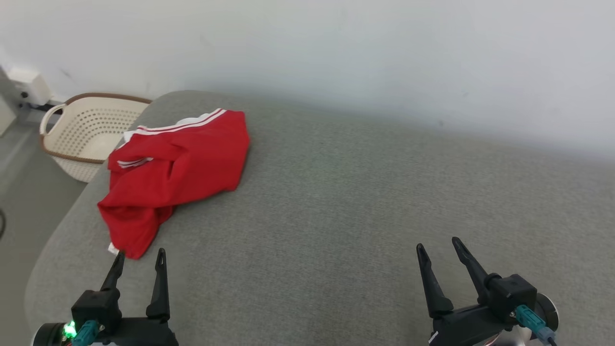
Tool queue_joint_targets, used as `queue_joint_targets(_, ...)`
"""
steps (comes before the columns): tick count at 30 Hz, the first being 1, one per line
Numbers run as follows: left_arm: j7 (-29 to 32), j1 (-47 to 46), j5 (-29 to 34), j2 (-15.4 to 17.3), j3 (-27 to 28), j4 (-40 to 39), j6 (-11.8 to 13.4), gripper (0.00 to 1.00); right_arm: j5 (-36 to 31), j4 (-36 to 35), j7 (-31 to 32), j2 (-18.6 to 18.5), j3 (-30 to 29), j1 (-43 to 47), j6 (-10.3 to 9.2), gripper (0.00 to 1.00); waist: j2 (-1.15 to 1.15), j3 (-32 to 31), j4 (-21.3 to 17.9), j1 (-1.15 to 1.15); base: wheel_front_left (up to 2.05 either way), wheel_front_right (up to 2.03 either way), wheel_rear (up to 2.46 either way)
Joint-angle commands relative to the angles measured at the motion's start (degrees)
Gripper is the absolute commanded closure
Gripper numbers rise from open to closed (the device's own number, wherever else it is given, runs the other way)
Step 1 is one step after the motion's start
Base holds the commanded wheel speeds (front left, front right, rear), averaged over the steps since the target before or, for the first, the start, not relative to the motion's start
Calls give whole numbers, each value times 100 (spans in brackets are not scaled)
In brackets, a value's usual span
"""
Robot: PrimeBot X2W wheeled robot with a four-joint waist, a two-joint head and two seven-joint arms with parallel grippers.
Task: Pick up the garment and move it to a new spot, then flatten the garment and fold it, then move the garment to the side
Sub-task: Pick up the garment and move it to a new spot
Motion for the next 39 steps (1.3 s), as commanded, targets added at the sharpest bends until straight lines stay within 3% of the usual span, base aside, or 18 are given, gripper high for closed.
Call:
queue_joint_targets(1,-39,84,-31,33,31,-18,29,0,43,25,-24,-27,54,-22,20,0,0,36,265,0,0,0,0)
queue_joint_targets(24,-82,-223,-207,42,25,-156,128,0,57,39,14,-98,101,-152,20,0,0,189,314,0,0,0,0)
queue_joint_targets(33,446,-1622,-306,558,287,-546,-32,0,17,-105,134,-224,186,-398,20,0,0,598,107,0,0,0,0)
queue_joint_targets(39,1372,-2793,-777,907,457,495,-403,0,-55,-189,171,-367,328,-777,20,0,0,1171,-334,0,0,0,0)
